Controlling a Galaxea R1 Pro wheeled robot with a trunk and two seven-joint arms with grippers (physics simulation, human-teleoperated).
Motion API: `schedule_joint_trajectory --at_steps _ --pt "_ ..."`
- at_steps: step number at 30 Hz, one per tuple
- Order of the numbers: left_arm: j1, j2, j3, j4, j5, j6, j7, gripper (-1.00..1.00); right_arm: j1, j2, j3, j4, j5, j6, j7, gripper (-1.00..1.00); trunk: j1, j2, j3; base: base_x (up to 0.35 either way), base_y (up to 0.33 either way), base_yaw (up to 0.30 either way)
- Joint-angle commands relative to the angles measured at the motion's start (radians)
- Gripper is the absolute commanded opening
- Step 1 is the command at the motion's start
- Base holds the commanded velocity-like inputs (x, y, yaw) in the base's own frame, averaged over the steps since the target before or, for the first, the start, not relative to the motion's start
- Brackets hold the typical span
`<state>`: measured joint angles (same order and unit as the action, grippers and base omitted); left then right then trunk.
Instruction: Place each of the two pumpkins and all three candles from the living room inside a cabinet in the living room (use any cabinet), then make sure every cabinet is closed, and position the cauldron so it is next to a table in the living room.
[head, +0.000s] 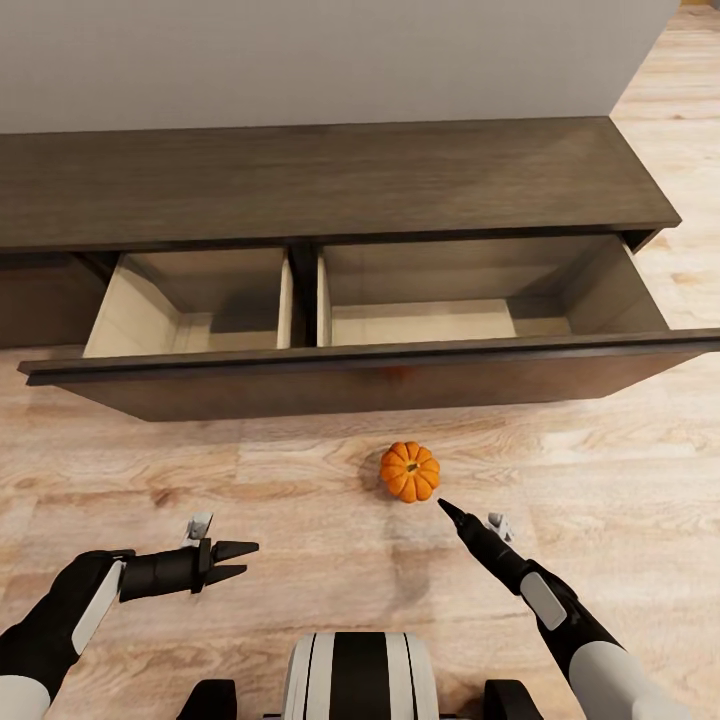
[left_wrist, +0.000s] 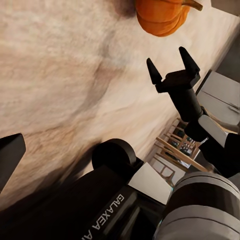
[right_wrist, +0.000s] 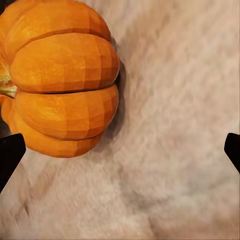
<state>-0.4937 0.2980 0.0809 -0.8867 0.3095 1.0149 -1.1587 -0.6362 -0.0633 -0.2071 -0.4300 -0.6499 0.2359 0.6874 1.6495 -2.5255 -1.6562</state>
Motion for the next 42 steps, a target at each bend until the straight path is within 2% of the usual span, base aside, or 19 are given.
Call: schedule_joint_trajectory --at_steps 1,6,22,28,38,42 --pt "0.000 0.000 0.000 0.000 0.000 0.005 -0.002 1.00 0.000 0.000 -0.003 0.000 -0.008 0.010 0.003 1.00 0.000 0.000 0.000 0.133 0.000 0.000" --pt "0.000 -0.002 0.000 0.000 0.000 0.005 -0.001 1.00 0.000 -0.001 -0.003 0.000 -0.008 0.008 0.004 1.00 0.000 0.000 0.000 0.192 0.000 0.000" --pt "0.000 -0.005 0.000 0.000 0.000 0.005 0.002 1.00 0.000 0.000 -0.003 0.000 -0.008 0.009 0.004 1.00 0.000 0.000 0.000 0.035 0.023 0.000" --pt "0.000 -0.022 0.000 0.000 -0.001 0.005 0.000 1.00 0.000 0.000 -0.003 0.000 -0.008 0.009 0.003 1.00 0.000 0.000 0.000 0.025 0.006 0.000" --pt "0.000 -0.025 0.000 0.000 0.000 0.005 -0.001 1.00 0.000 0.000 -0.003 0.000 -0.005 0.008 0.003 1.00 0.003 -0.002 -0.028 0.000 0.000 0.000" --pt "0.000 -0.026 0.000 0.000 0.000 0.005 -0.001 1.00 0.000 0.001 -0.003 0.000 -0.001 0.008 0.004 1.00 0.003 -0.002 -0.028 0.000 0.000 0.000"
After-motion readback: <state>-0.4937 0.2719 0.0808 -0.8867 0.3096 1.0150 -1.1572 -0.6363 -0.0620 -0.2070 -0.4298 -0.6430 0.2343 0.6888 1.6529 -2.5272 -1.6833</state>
